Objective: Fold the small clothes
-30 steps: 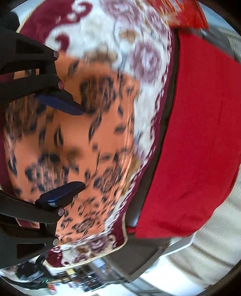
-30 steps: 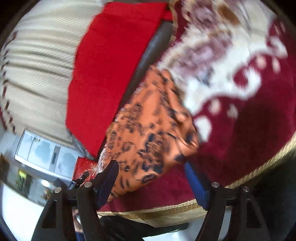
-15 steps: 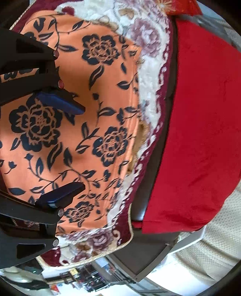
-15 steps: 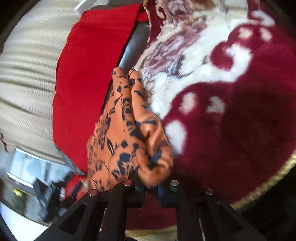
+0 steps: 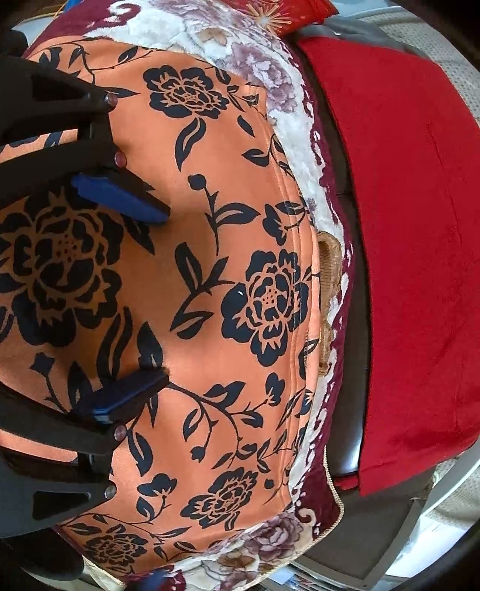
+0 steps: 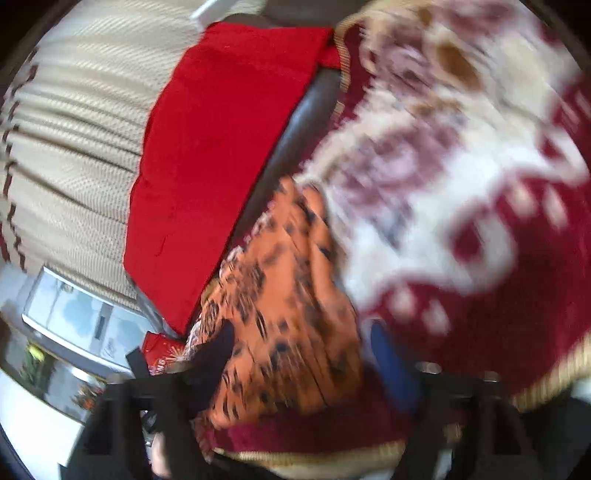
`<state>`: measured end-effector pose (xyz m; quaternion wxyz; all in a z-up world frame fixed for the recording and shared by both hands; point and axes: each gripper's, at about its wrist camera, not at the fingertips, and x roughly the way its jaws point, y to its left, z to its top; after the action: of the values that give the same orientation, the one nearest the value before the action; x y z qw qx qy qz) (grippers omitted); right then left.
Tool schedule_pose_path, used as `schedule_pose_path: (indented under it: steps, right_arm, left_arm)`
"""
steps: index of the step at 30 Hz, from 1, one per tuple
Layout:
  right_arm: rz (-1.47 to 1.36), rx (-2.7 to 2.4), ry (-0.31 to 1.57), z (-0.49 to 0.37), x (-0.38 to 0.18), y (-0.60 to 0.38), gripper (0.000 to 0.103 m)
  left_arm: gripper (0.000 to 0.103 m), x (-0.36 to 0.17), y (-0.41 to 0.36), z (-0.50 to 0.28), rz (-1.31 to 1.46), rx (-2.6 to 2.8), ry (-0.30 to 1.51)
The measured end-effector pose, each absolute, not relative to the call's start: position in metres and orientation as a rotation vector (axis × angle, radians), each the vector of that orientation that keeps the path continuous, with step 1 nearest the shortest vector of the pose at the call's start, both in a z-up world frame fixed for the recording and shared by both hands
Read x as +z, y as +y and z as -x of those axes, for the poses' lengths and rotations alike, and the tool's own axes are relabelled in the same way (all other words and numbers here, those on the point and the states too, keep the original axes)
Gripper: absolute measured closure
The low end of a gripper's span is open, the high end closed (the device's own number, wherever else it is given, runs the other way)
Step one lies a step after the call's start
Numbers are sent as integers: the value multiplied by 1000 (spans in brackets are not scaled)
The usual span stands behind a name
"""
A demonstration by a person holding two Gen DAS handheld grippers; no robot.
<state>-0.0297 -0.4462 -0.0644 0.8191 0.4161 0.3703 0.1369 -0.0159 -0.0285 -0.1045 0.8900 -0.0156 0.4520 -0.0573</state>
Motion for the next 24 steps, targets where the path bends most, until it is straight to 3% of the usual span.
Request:
schedule_pose_path:
  steps: [6,8,9,10,13,15,17,19,24]
  right_arm:
    - [-758,333,967,-80,-70,-441,23]
    - [-763,324,1020,-103,-80,-440,30]
    - [-776,338,1015,-107,-80,-438,70]
    - [-790,371,1032,-110,-77,-435,91]
    - [-738,323,975,-96,-61,-433,91]
    - [-832,269,1020,-100,-88,-447,91]
    - [-973,280,1010,-100,-113,-459,92]
    - [-1005,297,981,-96,-111,-459,85]
    - [-957,276,977,-83,-90,-468,82]
  left_arm:
    - [20,-106,-26,15,59,-131,940]
    - [20,-106,-24,15,70,-142,939]
    - [20,-105,-23,14,74,-148,945]
    - [20,-102,-21,15,86,-154,952]
    - [20,-78,-7,26,226,-205,902]
    - [20,-67,-4,33,226,-223,863]
    - [20,-74,-7,30,192,-223,887]
    - [21,-103,-8,17,172,-188,995]
    - [21,-103,-14,18,116,-158,964]
